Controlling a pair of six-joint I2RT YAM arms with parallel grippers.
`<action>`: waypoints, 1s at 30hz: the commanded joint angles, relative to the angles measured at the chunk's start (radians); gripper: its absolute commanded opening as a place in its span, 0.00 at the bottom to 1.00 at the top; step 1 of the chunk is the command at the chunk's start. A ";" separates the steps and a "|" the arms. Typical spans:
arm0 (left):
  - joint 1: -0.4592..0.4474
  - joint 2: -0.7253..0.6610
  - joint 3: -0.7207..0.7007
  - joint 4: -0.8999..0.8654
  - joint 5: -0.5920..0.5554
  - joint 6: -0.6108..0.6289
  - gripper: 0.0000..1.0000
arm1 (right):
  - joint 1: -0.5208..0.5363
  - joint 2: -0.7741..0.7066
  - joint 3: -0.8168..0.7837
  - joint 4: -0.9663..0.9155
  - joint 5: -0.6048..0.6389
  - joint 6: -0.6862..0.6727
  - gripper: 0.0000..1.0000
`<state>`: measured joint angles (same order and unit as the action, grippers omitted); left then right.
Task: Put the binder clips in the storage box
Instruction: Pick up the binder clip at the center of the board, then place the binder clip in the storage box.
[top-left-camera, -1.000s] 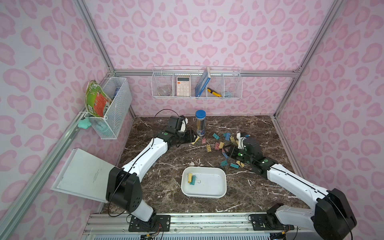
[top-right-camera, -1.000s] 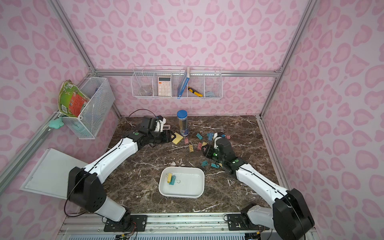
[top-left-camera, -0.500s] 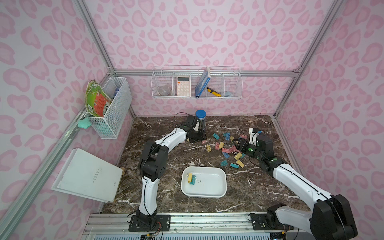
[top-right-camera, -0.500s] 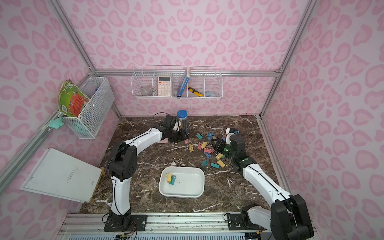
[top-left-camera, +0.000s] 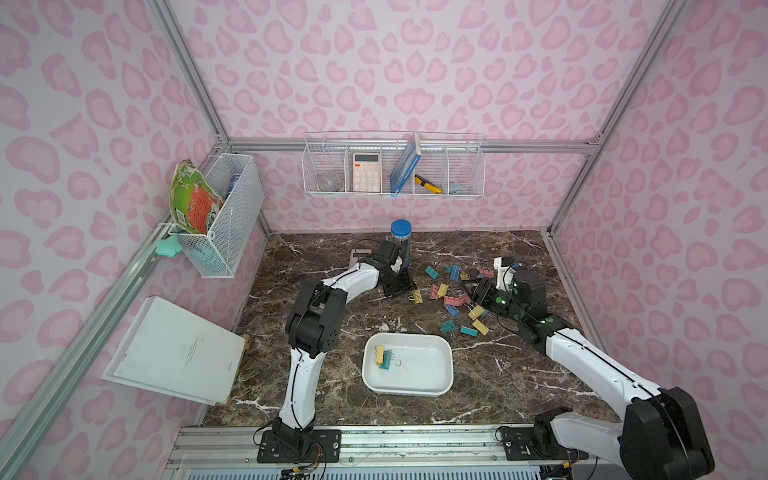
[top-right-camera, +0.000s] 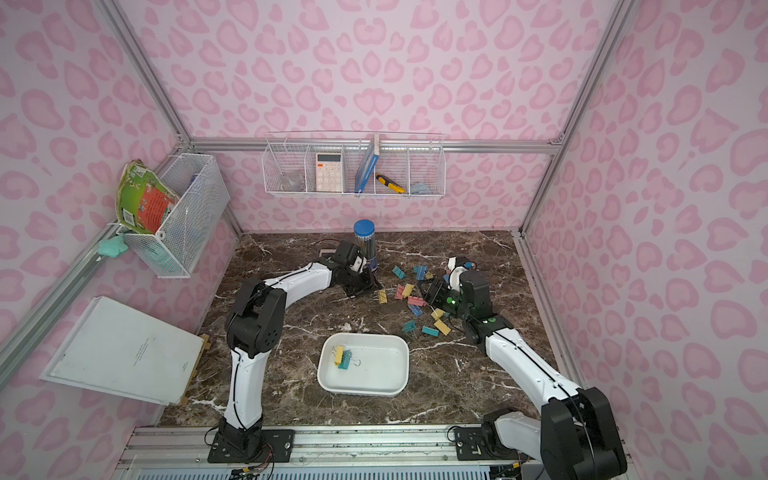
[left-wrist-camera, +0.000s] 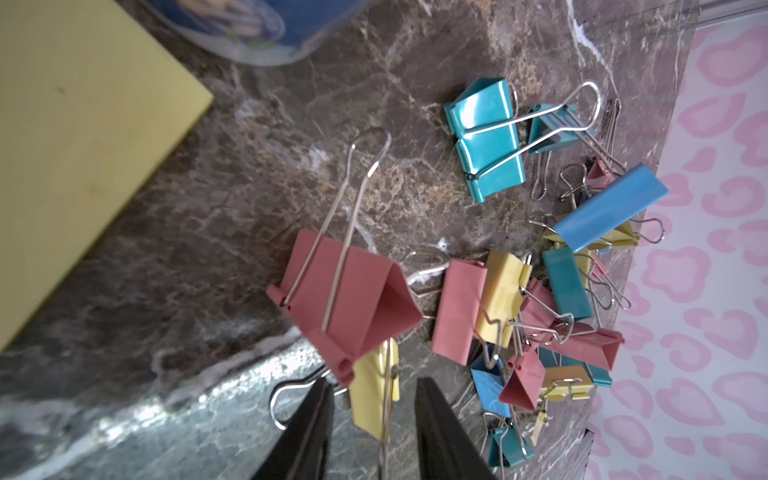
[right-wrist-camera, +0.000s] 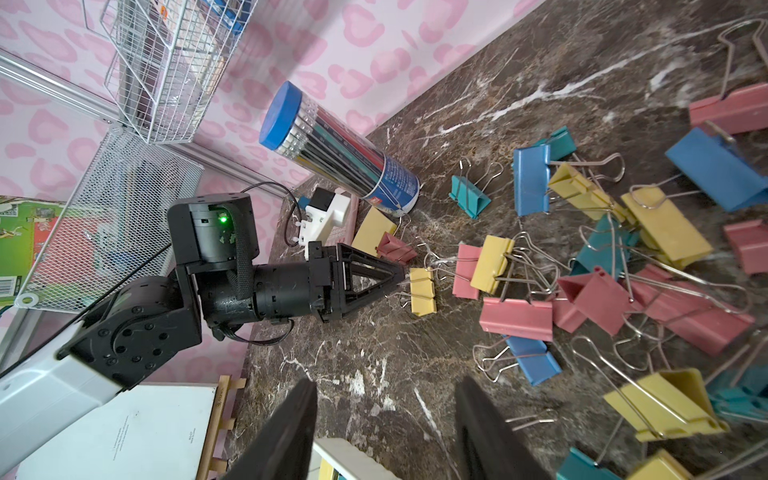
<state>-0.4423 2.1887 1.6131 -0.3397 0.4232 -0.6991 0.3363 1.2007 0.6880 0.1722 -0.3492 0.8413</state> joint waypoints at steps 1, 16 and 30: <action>-0.005 0.002 -0.009 0.020 0.022 0.004 0.33 | 0.000 -0.006 -0.006 0.034 -0.007 0.004 0.56; -0.048 -0.171 -0.023 -0.091 0.023 0.043 0.00 | -0.027 -0.057 -0.021 -0.047 0.098 0.025 0.56; -0.577 -0.684 -0.125 -1.043 -0.822 -0.094 0.00 | -0.109 -0.044 -0.050 -0.057 0.066 -0.004 0.66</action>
<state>-0.9607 1.5124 1.5166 -1.0565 -0.1860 -0.6544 0.2287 1.1473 0.6231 0.0986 -0.2363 0.8551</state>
